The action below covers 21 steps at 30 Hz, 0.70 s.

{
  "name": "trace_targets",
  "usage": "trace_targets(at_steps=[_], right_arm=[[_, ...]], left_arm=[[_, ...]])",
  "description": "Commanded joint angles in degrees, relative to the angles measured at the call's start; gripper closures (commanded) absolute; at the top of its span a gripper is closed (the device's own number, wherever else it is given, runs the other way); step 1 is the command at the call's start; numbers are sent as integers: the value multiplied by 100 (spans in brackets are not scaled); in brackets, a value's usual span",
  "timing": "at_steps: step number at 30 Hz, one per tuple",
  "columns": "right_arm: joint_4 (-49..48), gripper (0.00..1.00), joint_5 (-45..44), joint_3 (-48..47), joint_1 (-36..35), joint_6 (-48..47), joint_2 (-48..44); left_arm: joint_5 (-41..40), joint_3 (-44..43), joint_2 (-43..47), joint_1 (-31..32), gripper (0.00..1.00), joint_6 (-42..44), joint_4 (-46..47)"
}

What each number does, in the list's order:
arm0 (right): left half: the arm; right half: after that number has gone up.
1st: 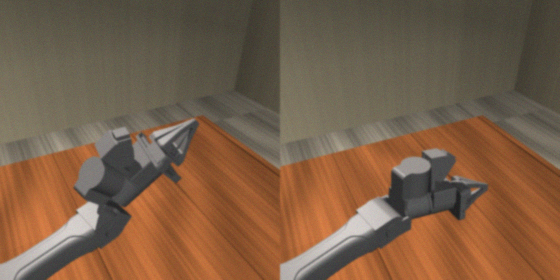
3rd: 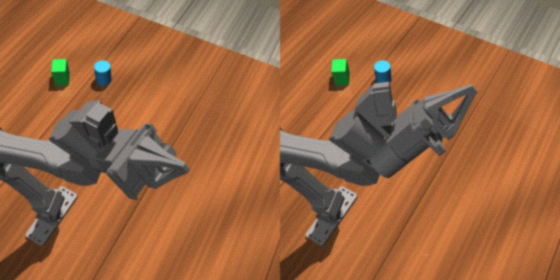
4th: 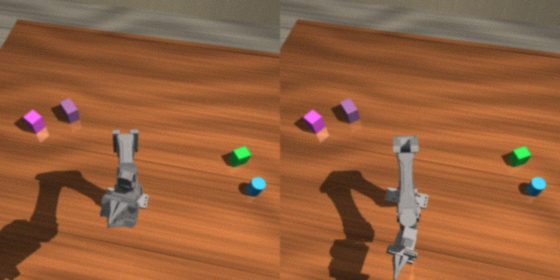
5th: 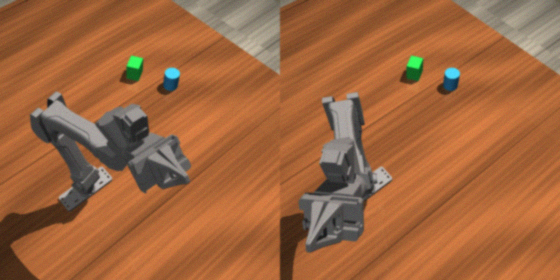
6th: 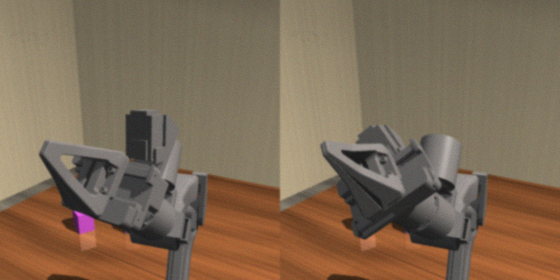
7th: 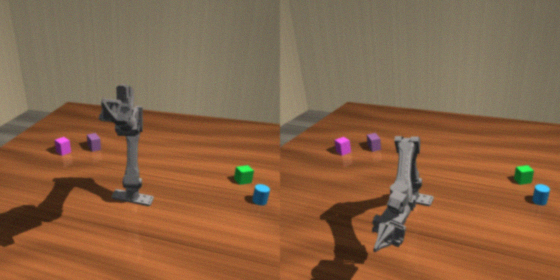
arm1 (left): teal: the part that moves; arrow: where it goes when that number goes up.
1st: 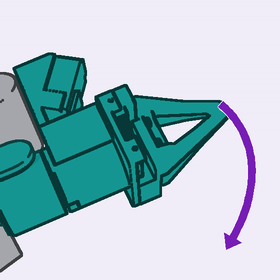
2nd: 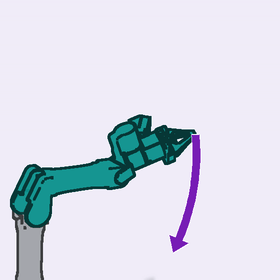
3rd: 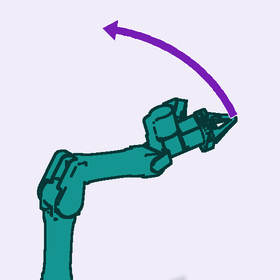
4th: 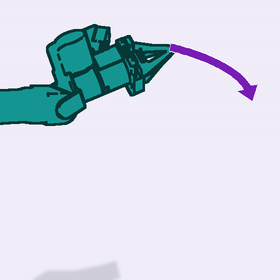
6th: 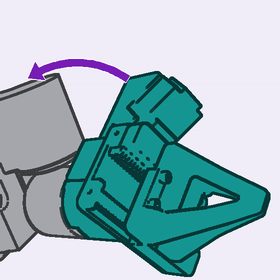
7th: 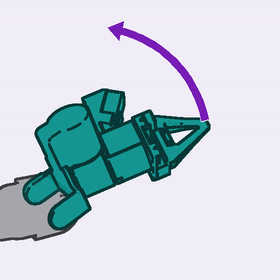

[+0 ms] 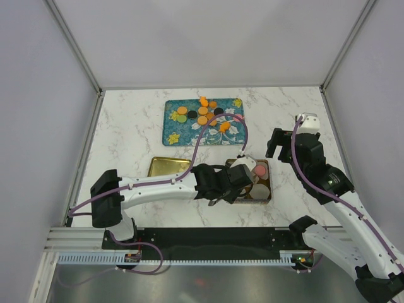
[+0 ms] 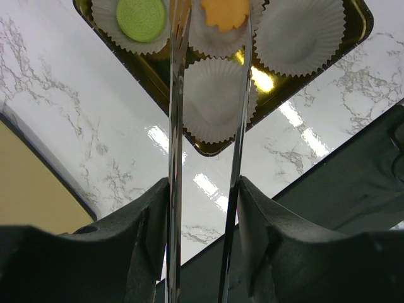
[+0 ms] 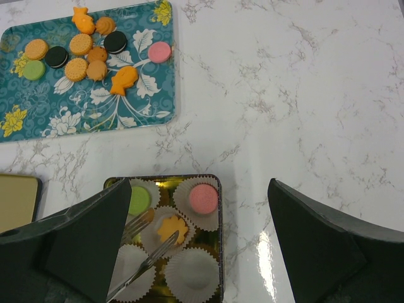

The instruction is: Pack the cookies

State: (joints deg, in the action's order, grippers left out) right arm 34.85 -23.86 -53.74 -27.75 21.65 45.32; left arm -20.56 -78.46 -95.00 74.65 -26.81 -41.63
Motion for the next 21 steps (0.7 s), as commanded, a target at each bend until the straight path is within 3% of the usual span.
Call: trace_targets(at_steps=[1, 7, 14, 21], right_arm=[[22, 2, -31, -102, 6, -3, -85], [30, 2, -31, -163, 6, -3, -76], [13, 2, 74, -172, 6, 15, 12], [-22, 2, 144, -199, -3, 15, 29]], left_arm=[[-238, -258, 96, 41, 48, 0, 208], [-397, -267, 464, -143, 48, 79, 190], [60, -407, 702, -1538, 48, 272, 216], [534, -846, 141, -2753, 47, 553, 331]])
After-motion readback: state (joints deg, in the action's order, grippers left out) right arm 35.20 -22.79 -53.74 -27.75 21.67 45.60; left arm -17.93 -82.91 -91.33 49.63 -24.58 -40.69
